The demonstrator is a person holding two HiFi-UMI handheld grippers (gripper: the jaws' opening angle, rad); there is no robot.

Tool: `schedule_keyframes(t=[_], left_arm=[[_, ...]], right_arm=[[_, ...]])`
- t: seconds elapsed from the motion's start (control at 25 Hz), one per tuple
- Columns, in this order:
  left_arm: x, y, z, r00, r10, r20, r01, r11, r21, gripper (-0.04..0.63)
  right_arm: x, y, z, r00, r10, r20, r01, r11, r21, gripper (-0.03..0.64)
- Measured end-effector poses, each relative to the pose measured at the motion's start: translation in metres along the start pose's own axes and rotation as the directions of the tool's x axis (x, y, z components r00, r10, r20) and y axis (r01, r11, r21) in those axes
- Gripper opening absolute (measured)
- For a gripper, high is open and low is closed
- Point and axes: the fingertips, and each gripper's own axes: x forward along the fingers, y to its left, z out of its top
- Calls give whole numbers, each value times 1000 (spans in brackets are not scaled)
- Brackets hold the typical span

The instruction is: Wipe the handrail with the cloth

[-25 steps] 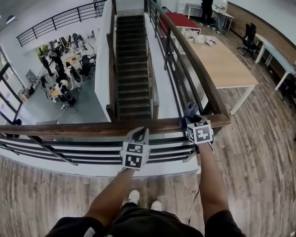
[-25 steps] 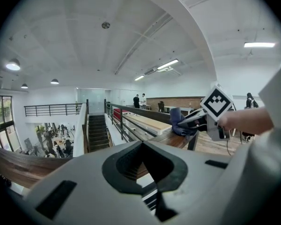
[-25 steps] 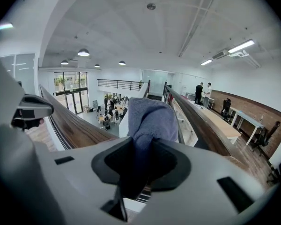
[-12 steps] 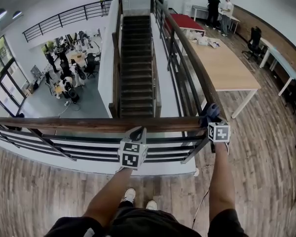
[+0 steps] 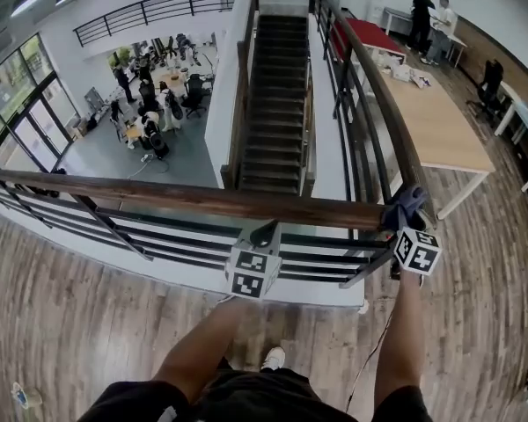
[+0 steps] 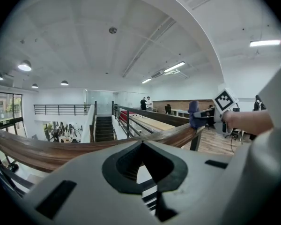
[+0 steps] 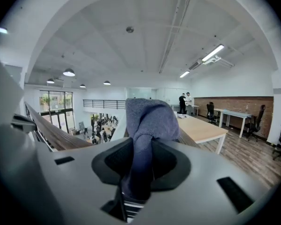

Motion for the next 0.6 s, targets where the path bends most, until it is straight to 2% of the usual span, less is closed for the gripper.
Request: schedule_keyframes(t=[0.16, 0.32, 0.52, 0.6], left_arm=[[-34, 43, -11, 999, 24, 37, -23, 999, -23, -2], [-70, 90, -19, 995, 31, 94, -27, 999, -46, -2], [-135, 204, -52, 989, 110, 98, -99, 990, -105, -2], [-164, 258, -65, 986, 139, 97, -126, 984, -123, -2]], right_arm=[[-22, 105, 6, 989, 126, 80, -124, 992, -20, 104], [-46, 223, 10, 964, 234, 128, -234, 972, -14, 104], [-51, 400, 12, 918, 357, 175, -370, 928, 49, 104], [-48, 468, 16, 902, 390, 187, -404, 914, 45, 104]])
